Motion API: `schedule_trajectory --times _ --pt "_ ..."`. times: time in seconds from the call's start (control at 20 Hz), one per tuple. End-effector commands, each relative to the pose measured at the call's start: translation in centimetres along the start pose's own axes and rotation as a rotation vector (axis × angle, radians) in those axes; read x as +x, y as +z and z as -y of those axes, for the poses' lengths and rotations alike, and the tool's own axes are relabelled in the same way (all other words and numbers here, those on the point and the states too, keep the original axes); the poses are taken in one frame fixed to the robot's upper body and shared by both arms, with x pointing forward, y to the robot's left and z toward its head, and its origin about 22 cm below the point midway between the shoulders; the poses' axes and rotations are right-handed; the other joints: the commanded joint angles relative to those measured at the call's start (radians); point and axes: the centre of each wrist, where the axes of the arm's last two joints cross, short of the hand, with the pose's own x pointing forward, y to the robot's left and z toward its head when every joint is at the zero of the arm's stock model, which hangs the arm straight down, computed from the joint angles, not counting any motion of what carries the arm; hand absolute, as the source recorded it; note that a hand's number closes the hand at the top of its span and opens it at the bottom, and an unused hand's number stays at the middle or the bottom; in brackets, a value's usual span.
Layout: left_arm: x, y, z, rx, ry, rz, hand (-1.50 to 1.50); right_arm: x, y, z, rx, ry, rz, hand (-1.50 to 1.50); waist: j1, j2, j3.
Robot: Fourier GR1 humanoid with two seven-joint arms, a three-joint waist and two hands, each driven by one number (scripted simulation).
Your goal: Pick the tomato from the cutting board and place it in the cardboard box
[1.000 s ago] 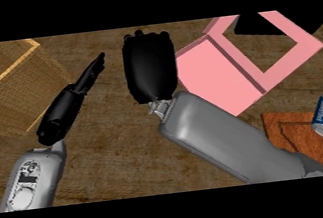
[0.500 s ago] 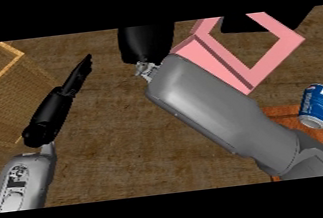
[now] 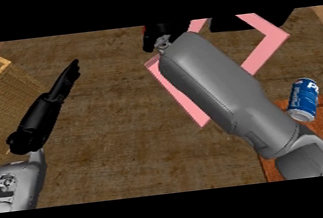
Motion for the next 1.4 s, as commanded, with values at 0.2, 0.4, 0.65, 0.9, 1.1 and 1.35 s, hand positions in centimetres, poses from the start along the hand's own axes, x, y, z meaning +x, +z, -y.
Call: schedule_trajectory --times 0.2,0.4,0.65,0.9,1.1,1.35 --pt "-0.4 0.6 -0.3 0.030 0.002 -0.014 0.00 -3.8 -3.6 -1.5 0.304 0.025 -0.070 1.50 -0.017 -0.002 0.001" --pt "0.2 1.2 -0.5 0.041 -0.002 -0.013 0.00 -6.6 -4.3 -2.7 0.441 0.114 -0.112 1.50 -0.026 -0.007 0.001" --pt "-0.3 1.7 -0.7 0.014 0.010 -0.007 0.00 -7.4 -4.3 -2.3 0.573 0.033 0.016 -1.50 -0.028 -0.008 0.001" --pt "-0.7 0.8 -0.8 0.035 0.009 -0.020 0.00 -6.2 -3.0 -0.6 0.386 -0.214 0.164 -1.50 -0.036 -0.008 0.001" --pt "-1.1 1.3 -0.1 0.036 0.023 -0.020 0.00 -7.4 -4.0 2.7 0.139 -0.710 0.121 -1.50 -0.039 -0.005 0.006" --pt "-1.2 2.1 0.0 0.031 0.015 -0.028 0.00 -11.6 -4.9 2.0 0.036 -1.021 -0.045 -1.50 -0.032 -0.005 0.003"
